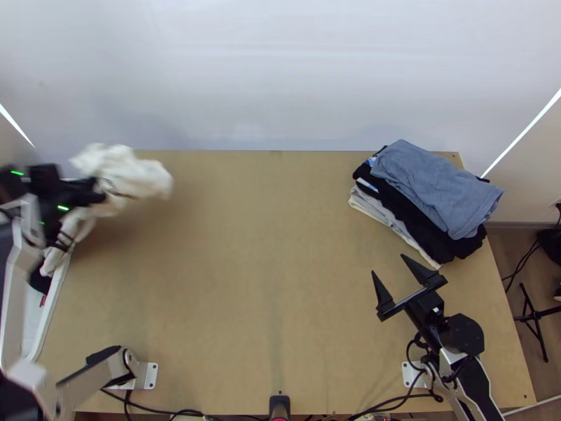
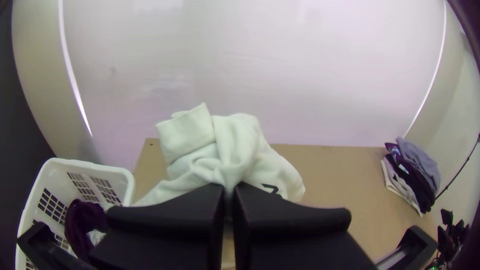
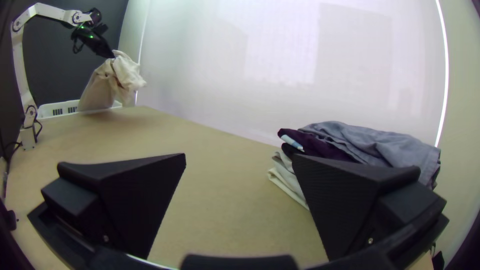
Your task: Fold the t-shirt
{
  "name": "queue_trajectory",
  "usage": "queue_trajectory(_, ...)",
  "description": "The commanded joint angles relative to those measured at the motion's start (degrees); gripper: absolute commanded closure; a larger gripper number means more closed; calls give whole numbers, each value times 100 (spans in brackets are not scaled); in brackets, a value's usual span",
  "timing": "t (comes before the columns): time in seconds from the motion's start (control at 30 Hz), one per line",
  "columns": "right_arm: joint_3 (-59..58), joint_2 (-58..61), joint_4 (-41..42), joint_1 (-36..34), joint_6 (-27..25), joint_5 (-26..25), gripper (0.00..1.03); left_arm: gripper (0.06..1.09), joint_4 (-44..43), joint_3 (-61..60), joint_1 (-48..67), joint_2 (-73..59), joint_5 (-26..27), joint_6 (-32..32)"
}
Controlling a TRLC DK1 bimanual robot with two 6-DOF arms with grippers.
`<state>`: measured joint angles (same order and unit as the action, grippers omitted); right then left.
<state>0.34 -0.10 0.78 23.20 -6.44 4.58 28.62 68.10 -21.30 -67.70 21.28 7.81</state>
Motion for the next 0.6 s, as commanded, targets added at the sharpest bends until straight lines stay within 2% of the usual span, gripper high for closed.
queue_trajectory(0.0,1,1,2,0,-7,-1,4,105,-463,-1299,2569,1215,-1469,-658)
queue_trajectory(0.17,1,1,2,0,-7,-1,4,105,-217,-1475,4521,1936,-2594,-1098)
queue_trajectory(0.33,1,1,2,0,-7,-1,4,105,240,-1703,6823,2340,-3956,-1713)
queue_trajectory(0.43,1,1,2,0,-7,-1,4,105,161,-2415,7562,2464,-4123,-1915)
queue_trajectory(0.57,1,1,2,0,-7,-1,4,105,-313,-3593,7887,2543,-4114,-1915)
